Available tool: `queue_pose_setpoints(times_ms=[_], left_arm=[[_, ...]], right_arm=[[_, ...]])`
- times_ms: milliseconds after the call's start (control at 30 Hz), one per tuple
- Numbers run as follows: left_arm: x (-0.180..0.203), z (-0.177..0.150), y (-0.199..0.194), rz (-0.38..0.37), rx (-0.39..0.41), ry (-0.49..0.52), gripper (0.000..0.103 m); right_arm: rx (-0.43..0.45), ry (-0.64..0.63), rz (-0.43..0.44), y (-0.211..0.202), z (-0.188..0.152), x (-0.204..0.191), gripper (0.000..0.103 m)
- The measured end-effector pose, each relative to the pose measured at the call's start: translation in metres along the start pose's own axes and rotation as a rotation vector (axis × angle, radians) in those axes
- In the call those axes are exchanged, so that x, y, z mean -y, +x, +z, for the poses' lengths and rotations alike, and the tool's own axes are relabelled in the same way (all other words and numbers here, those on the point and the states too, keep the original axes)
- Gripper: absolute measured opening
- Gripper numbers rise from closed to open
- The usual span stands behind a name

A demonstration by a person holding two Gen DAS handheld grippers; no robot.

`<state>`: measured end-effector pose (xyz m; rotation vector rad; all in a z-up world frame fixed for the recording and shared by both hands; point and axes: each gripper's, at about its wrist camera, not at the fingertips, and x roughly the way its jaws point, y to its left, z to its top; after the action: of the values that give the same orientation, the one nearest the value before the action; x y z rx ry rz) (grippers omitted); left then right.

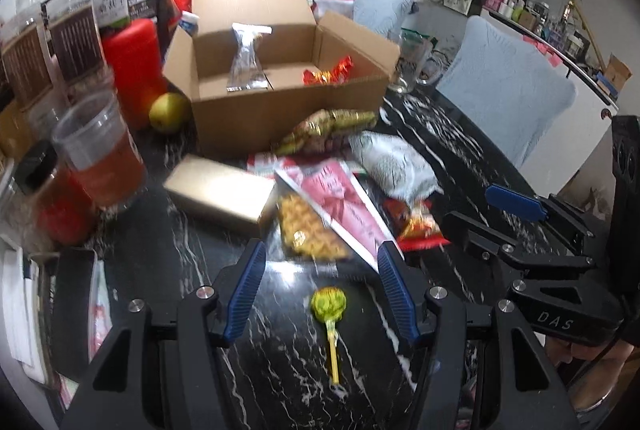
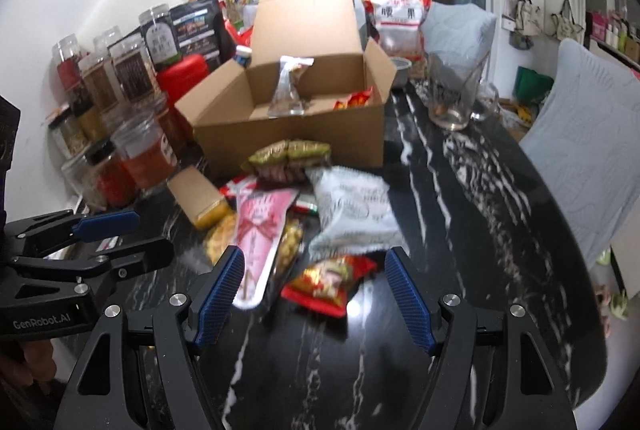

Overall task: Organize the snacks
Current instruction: 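Withdraw both tools from the box back toward the snack pile, then grasp the green lollipop with the left gripper while the right gripper grasps the pink pouch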

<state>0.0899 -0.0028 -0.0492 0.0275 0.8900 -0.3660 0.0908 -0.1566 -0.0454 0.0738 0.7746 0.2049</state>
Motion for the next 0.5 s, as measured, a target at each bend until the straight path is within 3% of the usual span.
queue_pose_setpoints(times_ms=[500], left_arm=[[-0.006,-0.037,0.049,-0.111,-0.149,-0.067,0.058]], right_arm=[[-0.1,0.002,0.065,0.018,-0.031,0.004,0.074]])
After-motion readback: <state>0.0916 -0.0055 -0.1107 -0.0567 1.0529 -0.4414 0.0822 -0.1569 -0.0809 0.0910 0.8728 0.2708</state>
